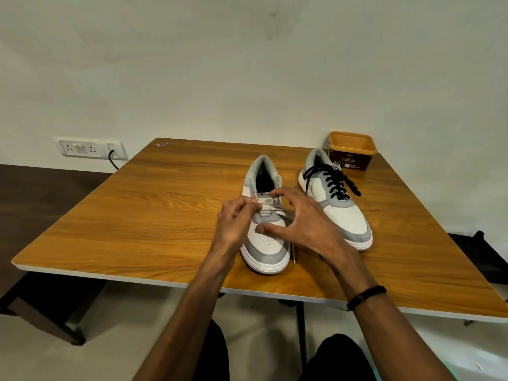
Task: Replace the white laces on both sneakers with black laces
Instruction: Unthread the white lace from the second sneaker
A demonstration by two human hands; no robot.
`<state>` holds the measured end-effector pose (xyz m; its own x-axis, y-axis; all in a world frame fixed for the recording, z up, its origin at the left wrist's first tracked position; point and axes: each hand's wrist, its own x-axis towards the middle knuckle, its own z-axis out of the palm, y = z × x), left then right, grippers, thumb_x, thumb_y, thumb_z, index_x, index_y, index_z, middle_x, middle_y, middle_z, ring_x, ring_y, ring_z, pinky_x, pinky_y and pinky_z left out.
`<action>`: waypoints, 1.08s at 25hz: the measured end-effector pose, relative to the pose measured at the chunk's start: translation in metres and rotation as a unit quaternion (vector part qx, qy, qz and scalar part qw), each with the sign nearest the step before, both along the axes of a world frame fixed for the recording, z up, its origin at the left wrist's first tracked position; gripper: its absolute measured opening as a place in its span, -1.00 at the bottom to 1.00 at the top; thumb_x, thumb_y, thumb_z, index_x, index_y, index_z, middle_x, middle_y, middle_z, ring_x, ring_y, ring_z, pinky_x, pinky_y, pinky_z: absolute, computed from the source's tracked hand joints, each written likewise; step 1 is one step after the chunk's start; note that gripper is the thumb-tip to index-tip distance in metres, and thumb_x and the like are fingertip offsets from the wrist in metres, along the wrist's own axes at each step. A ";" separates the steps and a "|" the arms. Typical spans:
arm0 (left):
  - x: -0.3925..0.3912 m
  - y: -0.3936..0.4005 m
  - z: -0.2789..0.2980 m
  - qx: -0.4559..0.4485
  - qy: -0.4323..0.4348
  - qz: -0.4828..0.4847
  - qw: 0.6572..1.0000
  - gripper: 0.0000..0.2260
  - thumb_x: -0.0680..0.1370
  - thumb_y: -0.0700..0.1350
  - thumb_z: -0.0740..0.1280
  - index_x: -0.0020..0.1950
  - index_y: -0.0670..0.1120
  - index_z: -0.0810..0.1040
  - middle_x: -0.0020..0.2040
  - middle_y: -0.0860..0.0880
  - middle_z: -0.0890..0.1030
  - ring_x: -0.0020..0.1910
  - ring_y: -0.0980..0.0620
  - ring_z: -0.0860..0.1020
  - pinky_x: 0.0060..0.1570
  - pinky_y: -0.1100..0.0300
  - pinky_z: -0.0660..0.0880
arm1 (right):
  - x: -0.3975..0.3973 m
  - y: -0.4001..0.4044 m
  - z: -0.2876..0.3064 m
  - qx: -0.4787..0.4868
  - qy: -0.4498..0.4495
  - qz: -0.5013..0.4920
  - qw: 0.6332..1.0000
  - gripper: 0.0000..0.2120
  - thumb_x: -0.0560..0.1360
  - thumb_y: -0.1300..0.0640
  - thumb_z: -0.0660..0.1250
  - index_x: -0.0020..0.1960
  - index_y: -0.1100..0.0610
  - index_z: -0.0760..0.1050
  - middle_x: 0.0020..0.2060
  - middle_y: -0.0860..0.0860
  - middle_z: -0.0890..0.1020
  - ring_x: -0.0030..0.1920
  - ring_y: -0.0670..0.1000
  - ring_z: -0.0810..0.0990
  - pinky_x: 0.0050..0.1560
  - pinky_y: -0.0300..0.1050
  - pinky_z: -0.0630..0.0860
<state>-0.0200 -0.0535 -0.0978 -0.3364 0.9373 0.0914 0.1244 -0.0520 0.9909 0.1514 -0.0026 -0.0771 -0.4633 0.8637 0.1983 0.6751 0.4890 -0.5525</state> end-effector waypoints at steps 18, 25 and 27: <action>-0.075 -0.041 0.046 -0.026 -0.411 0.082 0.908 -0.57 0.62 0.00 0.43 -0.38 -0.01 0.36 -0.55 0.05 0.27 -0.62 0.12 0.17 -0.48 0.25 0.34 | 0.000 -0.003 0.001 -0.032 0.018 -0.018 0.999 -0.16 0.23 -0.47 0.56 0.42 -0.33 0.34 0.49 -0.08 0.43 0.40 0.03 0.48 0.27 0.04 0.58; -0.135 -0.065 0.048 0.078 -0.537 0.234 0.807 -0.55 0.65 0.00 0.37 -0.40 0.02 0.32 -0.49 0.06 0.22 -0.56 0.12 0.15 -0.39 0.29 0.30 | 0.000 -0.004 0.003 -0.046 0.028 -0.022 0.998 -0.15 0.25 -0.43 0.58 0.45 -0.29 0.34 0.49 -0.06 0.45 0.39 0.04 0.50 0.28 0.07 0.59; -0.150 -0.073 0.048 0.077 -0.532 0.290 0.792 -0.58 0.68 0.00 0.33 -0.35 0.02 0.31 -0.49 0.07 0.22 -0.56 0.11 0.14 -0.37 0.29 0.28 | 0.000 -0.003 0.002 -0.049 0.028 -0.021 0.998 -0.15 0.25 -0.43 0.59 0.44 -0.30 0.35 0.48 -0.05 0.46 0.38 0.04 0.50 0.26 0.04 0.58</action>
